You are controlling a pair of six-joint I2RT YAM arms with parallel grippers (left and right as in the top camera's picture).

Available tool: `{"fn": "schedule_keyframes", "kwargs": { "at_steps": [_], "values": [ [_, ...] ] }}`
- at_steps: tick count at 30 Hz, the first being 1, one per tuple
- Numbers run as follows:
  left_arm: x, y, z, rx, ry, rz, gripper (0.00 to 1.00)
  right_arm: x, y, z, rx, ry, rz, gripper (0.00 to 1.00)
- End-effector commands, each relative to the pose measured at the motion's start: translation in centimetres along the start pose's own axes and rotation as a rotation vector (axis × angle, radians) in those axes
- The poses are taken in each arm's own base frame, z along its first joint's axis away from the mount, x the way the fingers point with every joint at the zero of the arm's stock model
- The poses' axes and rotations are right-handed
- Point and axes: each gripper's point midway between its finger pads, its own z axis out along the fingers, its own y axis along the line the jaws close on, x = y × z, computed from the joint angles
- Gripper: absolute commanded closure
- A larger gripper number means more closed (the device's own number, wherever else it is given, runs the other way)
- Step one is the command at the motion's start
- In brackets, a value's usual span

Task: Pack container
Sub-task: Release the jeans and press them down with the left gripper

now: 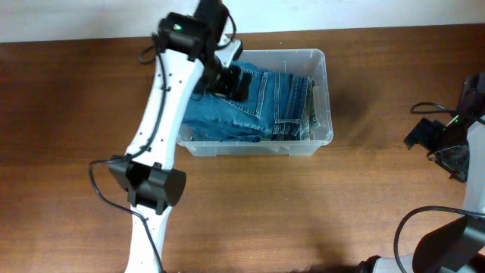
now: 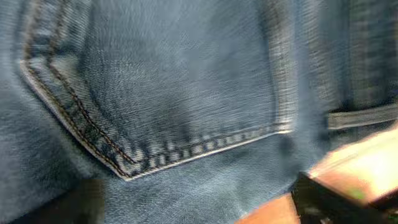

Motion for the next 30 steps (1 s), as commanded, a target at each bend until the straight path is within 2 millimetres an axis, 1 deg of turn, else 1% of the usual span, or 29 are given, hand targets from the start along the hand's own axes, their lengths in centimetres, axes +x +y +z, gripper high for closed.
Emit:
{"fn": "schedule_keyframes", "kwargs": {
  "at_steps": [1,2,3,6,7,8,10,11,15,17,19,22,25,27,30],
  "values": [
    [1.4,2.6,1.9,-0.119,0.082,-0.034,0.38,0.0,0.0,0.0,0.002,0.0,0.009,0.02],
    [1.8,2.9,2.5,-0.131,0.106,-0.036,0.51,0.0,0.0,0.0,0.002,0.0,0.009,0.02],
    [2.2,3.2,3.1,-0.142,0.129,-0.042,0.59,0.0,0.0,0.0,0.002,0.0,0.009,0.02],
    [2.9,3.5,4.9,-0.145,0.171,-0.055,0.74,0.0,0.0,0.0,0.002,0.0,0.009,0.02],
    [3.1,3.5,5.5,-0.142,0.181,-0.058,0.81,0.0,0.0,0.0,0.002,0.0,0.009,0.02],
    [3.3,3.5,6.3,-0.134,0.196,-0.061,0.91,0.0,0.0,0.0,0.002,0.0,0.009,0.02],
    [3.9,3.2,7.5,-0.109,0.224,-0.065,0.98,0.0,0.0,0.0,0.002,0.0,0.009,0.02],
    [4.3,2.8,8.4,-0.084,0.241,-0.068,0.99,0.0,0.0,0.0,0.002,0.0,0.009,0.02],
    [5.3,1.2,10.4,-0.019,0.277,-0.061,0.99,0.0,0.0,0.0,0.002,0.0,0.009,0.01],
    [5.3,0.3,10.9,-0.014,0.275,-0.04,0.99,0.0,0.0,0.0,0.002,0.0,0.009,0.01],
    [4.8,-0.5,10.9,-0.012,0.254,-0.018,0.99,0.0,0.0,0.0,0.002,0.0,0.009,0.02],
    [4.1,-1.4,10.4,-0.007,0.224,0.002,0.99,0.0,0.0,0.0,0.002,0.0,0.009,0.02],
    [2.8,-1.8,9.1,-0.002,0.171,0.011,0.99,0.0,0.0,0.0,0.002,0.0,0.009,0.02],
    [1.6,-2.1,7.7,0.003,0.12,0.018,0.99,0.0,0.0,0.0,0.002,0.0,0.009,0.02],
    [-0.6,-2.8,5.0,0.013,0.018,0.035,0.99,0.0,0.0,0.0,0.002,0.0,0.009,0.02]
  ]
}}
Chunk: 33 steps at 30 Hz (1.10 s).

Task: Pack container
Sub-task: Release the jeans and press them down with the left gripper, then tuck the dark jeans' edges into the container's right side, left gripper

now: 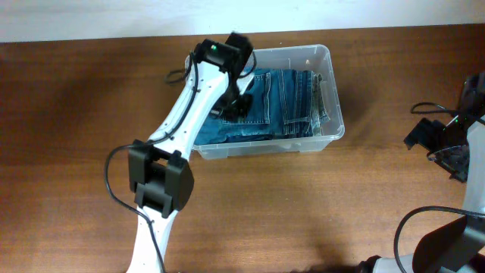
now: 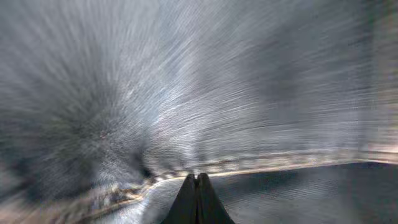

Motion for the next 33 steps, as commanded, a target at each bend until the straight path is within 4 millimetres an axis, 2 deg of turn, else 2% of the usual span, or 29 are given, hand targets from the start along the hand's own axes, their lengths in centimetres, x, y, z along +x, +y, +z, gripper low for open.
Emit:
{"fn": "schedule_keyframes", "kwargs": {
  "at_steps": [1,4,7,11,20,23,27,33],
  "values": [
    [-2.4,-1.3,-3.8,0.048,-0.133,0.014,0.99,0.0,0.0,0.0,0.002,0.0,0.009,0.01],
    [-3.9,-1.8,-6.6,0.057,-0.234,0.022,0.99,0.0,0.0,0.0,0.002,0.0,0.009,0.02],
    [-4.1,-2.1,-7.0,0.064,-0.25,-0.003,0.99,0.0,0.0,0.0,0.001,0.0,0.009,0.02],
    [-3.6,-3.3,-5.4,0.065,-0.206,0.018,0.99,0.0,0.0,0.0,0.002,0.0,0.009,0.02],
    [-2.6,-8.7,-1.8,0.097,-0.152,0.108,0.99,0.0,0.0,0.0,0.002,0.0,0.009,0.02],
    [-2.4,-9.7,-0.2,0.098,-0.139,0.131,0.99,0.0,0.0,0.0,0.002,0.0,0.009,0.02],
    [-1.5,-9.9,2.4,0.093,-0.088,0.108,0.99,0.0,0.0,0.0,0.002,0.0,0.009,0.02],
    [0.7,-8.9,6.0,0.071,0.014,0.078,0.99,0.0,0.0,0.0,0.002,0.0,0.009,0.02]
  ]
}}
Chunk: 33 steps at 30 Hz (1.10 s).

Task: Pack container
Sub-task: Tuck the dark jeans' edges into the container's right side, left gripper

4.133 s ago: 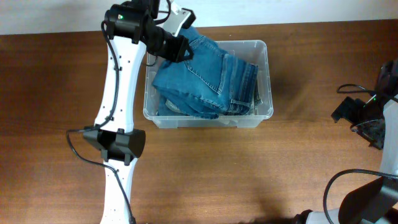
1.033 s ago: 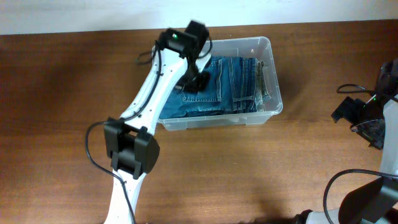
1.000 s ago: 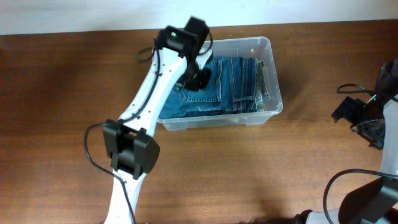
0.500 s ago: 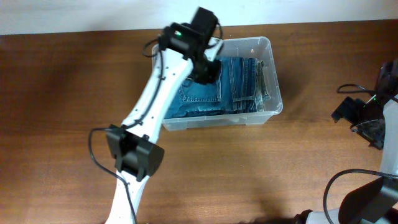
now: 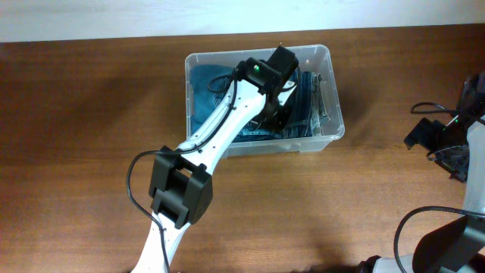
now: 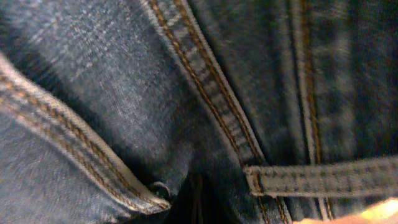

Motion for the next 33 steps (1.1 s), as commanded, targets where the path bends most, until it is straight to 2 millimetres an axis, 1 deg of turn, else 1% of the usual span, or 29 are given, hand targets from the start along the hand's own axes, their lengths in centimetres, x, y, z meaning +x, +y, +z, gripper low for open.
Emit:
{"fn": "schedule_keyframes", "kwargs": {
  "at_steps": [1,4,7,9,12,15,17,19,21,26,30,33],
  "values": [
    [1.9,0.8,2.8,-0.008,0.083,-0.037,0.99,0.0,0.0,0.0,0.002,0.0,0.009,0.02],
    [1.5,0.7,2.9,-0.005,0.068,-0.034,0.99,0.0,0.0,0.0,0.002,0.0,0.009,0.01],
    [0.1,0.3,1.6,0.004,0.013,0.015,0.99,0.0,0.0,0.0,0.002,0.0,0.009,0.02],
    [-1.4,-0.1,0.0,0.011,-0.047,0.048,0.99,0.0,0.0,0.0,0.002,0.0,0.009,0.02],
    [-4.3,-0.9,-3.3,0.017,-0.17,0.083,0.99,0.0,0.0,0.0,0.002,0.0,0.009,0.02],
    [-7.1,-0.4,-6.5,-0.043,-0.306,0.092,0.99,0.0,0.0,0.0,0.002,0.0,0.009,0.02],
    [-8.6,0.3,-7.7,-0.1,-0.38,0.089,0.99,0.0,0.0,0.0,0.002,0.0,0.009,0.02],
    [-9.4,0.8,-8.1,-0.134,-0.415,0.085,0.99,0.0,0.0,0.0,0.002,0.0,0.009,0.02],
    [-9.7,1.3,-7.4,-0.156,-0.415,0.08,0.99,0.0,0.0,0.0,0.002,0.0,0.009,0.02],
    [-9.9,2.5,-2.5,-0.168,-0.345,0.068,0.99,0.0,0.0,0.0,0.002,0.0,0.009,0.02],
    [-9.4,3.4,1.9,-0.177,-0.274,0.063,0.99,0.0,0.0,0.0,0.002,0.0,0.009,0.02],
    [-9.0,4.0,4.7,-0.183,-0.232,0.06,0.99,0.0,0.0,0.0,0.001,0.0,0.009,0.02]
  ]
}}
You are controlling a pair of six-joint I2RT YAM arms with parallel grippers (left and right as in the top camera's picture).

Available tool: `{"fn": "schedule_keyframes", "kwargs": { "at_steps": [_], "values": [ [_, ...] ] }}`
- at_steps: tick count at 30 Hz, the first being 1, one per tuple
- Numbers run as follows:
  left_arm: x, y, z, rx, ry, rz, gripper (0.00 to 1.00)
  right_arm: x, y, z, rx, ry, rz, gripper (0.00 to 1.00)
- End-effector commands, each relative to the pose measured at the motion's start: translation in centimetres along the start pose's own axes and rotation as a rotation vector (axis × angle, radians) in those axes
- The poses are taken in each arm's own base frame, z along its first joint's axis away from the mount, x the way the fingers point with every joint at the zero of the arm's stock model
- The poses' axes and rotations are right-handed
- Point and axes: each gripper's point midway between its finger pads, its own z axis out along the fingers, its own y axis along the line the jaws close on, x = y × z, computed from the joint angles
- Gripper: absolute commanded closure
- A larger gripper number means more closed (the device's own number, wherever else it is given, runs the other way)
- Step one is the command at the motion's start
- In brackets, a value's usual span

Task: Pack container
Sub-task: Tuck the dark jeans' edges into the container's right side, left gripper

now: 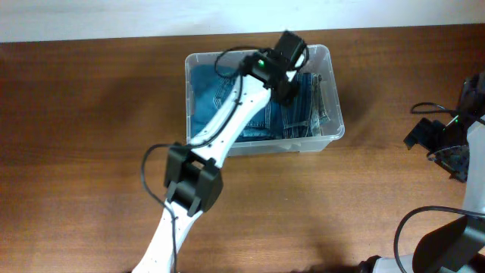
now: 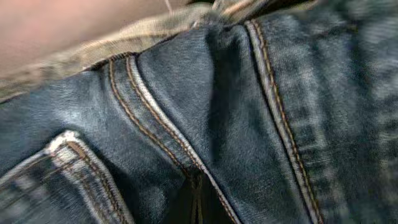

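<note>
A clear plastic container [image 1: 334,89] stands at the back middle of the table with folded blue jeans [image 1: 206,89] inside. My left gripper [image 1: 287,89] is down in the container's right half, on the denim. In the left wrist view its fingertips [image 2: 196,190] are pressed together, shut, with the tips sunk into a fold beside an orange-stitched seam of the jeans [image 2: 292,106]; no cloth shows between them. My right gripper [image 1: 453,155] sits far off at the table's right edge, and its jaws cannot be made out.
The left arm reaches from the front of the table across the container's near wall [image 1: 265,144]. Cables trail around the right arm [image 1: 424,110]. Brown wooden tabletop [image 1: 91,136] surrounds the container.
My left gripper has shifted from the middle of the jeans toward the container's right, far side, still shut and pressed on the denim. The container and the right arm have stayed put.
At first my left gripper was on the left part of the jeans. A second later the container stood a little farther right and turned, with the shut gripper pressing left of centre. Then it pressed at the middle, and now at the right side.
</note>
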Motion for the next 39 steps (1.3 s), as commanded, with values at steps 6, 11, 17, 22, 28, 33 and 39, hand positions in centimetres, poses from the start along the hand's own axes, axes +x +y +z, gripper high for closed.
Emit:
{"fn": "schedule_keyframes", "kwargs": {
  "at_steps": [6,11,17,22,28,33,39],
  "values": [
    [2.0,0.9,4.5,-0.024,0.07,0.01,0.99,0.0,0.0,0.0,0.001,-0.001,0.009,0.02],
    [-1.2,1.6,0.6,-0.061,-0.032,0.02,0.99,0.0,0.0,0.0,0.001,-0.001,0.009,0.02],
    [-3.9,6.2,-7.4,-0.279,-0.141,-0.002,0.99,0.0,0.0,0.0,0.002,0.0,0.009,0.02],
    [-1.9,10.9,-9.8,-0.383,-0.066,-0.048,0.99,0.0,0.0,0.0,0.001,-0.001,0.009,0.01],
    [1.2,15.7,-9.1,-0.349,0.043,-0.192,0.99,0.0,0.0,0.0,0.001,-0.001,0.009,0.02],
    [2.9,16.4,-7.3,-0.179,0.105,-0.269,0.99,0.0,0.0,0.0,0.001,0.0,0.009,0.02],
    [6.0,16.9,-3.7,-0.142,0.205,-0.298,0.99,0.0,0.0,0.0,0.001,-0.001,0.009,0.02]
  ]
}}
